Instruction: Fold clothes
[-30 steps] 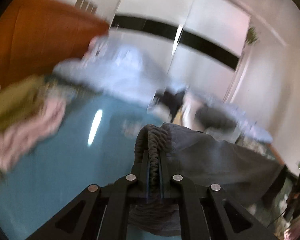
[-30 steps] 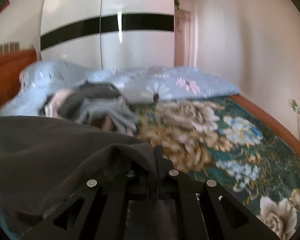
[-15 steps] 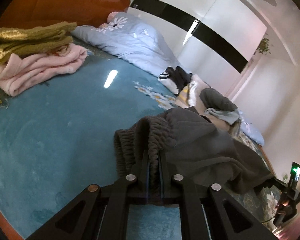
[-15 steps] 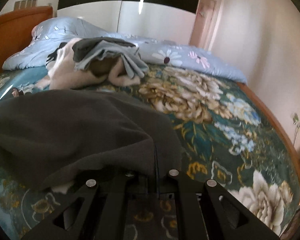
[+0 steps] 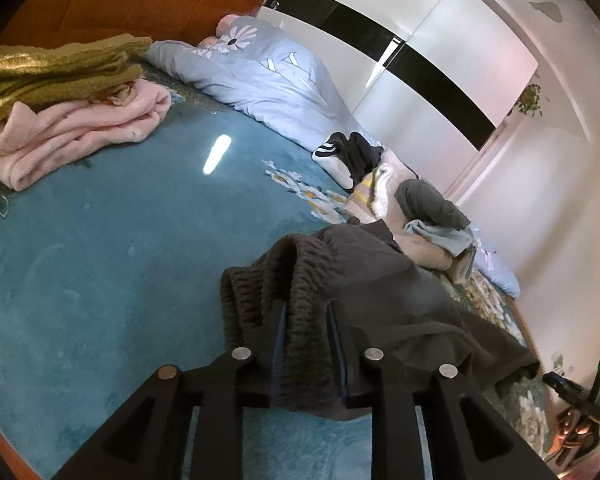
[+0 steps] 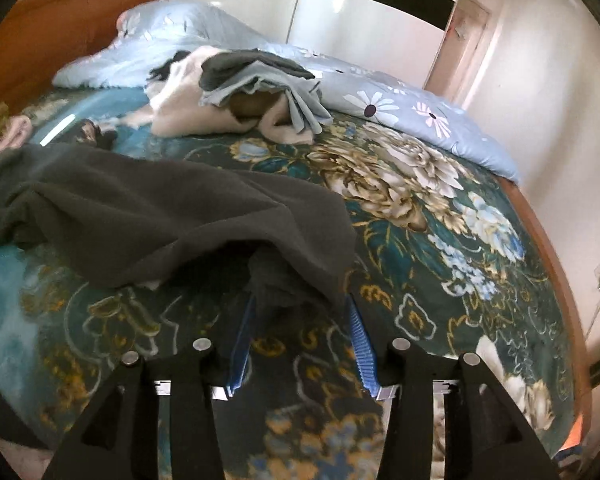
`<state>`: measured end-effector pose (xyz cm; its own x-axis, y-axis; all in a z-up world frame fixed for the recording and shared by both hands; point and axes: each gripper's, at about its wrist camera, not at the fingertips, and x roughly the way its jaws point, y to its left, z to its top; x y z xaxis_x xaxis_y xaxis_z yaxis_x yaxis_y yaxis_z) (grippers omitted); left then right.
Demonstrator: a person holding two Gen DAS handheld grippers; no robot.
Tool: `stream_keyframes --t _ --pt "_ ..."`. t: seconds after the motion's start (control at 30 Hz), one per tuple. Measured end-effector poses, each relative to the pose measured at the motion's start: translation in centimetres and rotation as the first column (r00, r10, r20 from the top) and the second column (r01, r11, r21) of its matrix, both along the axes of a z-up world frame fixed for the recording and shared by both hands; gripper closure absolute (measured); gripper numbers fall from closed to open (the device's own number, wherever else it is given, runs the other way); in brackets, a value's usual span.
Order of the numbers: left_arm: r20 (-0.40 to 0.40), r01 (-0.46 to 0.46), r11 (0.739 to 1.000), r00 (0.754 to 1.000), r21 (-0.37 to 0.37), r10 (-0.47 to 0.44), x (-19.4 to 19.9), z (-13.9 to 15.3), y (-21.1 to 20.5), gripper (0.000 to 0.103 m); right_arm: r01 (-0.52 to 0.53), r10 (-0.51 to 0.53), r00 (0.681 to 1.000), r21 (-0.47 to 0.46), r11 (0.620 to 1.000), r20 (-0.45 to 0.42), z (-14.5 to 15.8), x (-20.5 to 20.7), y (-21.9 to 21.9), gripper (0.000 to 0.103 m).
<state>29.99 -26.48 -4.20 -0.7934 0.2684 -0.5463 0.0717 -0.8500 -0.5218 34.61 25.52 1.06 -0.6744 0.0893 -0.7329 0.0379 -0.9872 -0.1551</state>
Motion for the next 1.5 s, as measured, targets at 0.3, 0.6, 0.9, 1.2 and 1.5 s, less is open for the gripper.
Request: stream_keyframes --t 0.3,0.6,0.9,1.2,1.5 --pt "0.026 0.011 1.000 1.000 -0.019 -0.010 -1.7 1.6 0.7 0.063 0.186 -0.188 0.981 -0.508 0.841 0.048 2.0 -8.4 4.7 0.055" --pt "0.066 0.023 0.999 0.998 -0.027 -0.021 -3.7 2.1 0.7 0.048 0.227 -0.125 0.945 -0.334 0.915 0.301 -3.0 -18.3 6.3 0.053" --pt "0.130 0.010 1.000 0.991 0.006 -0.011 -6.7 1.0 0.8 0.047 0.287 -0.110 0.933 -0.520 0.805 0.344 -5.8 -17.0 9.2 0.053" --pt "0.140 -0.016 0.999 0.990 -0.045 0.022 -7.8 1.5 0.8 0.083 0.246 -0.112 0.947 -0.456 0.855 0.301 -4.1 -18.3 6.3 0.092" --pt "-0.130 -0.019 0.990 0.992 -0.139 0.001 -11.7 13.4 0.3 0.087 0.169 -0.153 0.985 -0.522 0.836 0.074 3.9 -22.1 5.7 0.095"
